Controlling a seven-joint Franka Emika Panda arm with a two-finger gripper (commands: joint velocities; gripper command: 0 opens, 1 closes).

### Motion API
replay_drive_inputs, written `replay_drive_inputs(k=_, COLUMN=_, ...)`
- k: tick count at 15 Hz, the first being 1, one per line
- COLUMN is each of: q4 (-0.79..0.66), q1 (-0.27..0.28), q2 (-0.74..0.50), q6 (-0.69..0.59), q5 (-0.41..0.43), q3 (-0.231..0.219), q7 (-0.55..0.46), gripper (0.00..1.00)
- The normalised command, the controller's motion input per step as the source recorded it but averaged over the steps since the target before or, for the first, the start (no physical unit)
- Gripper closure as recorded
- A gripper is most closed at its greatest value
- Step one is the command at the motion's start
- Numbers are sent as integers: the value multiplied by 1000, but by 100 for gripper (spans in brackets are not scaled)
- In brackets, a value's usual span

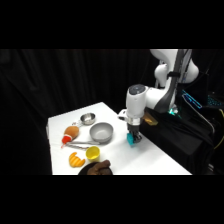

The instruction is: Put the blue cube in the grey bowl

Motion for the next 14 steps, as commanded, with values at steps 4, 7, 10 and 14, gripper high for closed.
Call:
replay_drive_inputs(k=4, q4=119, q1=-267, q2=-413, q6=-545, q5=11, q3=156, q7=-245, gripper=74)
replay_drive_inputs(k=7, q4=192, q1=-300, q2=-266, q6=-430, q5=52, q3=112, q7=-315, gripper=74)
replay_drive_inputs(k=10, q4=228, q1=-264, q2=-173, q6=-358, q5=58, q3=67, q7=-309, gripper=74)
replay_drive_inputs(k=14, q4=266, q1=-201, q2=-52, q6=-275, q5=88, q3=34, q7=-304, gripper=74)
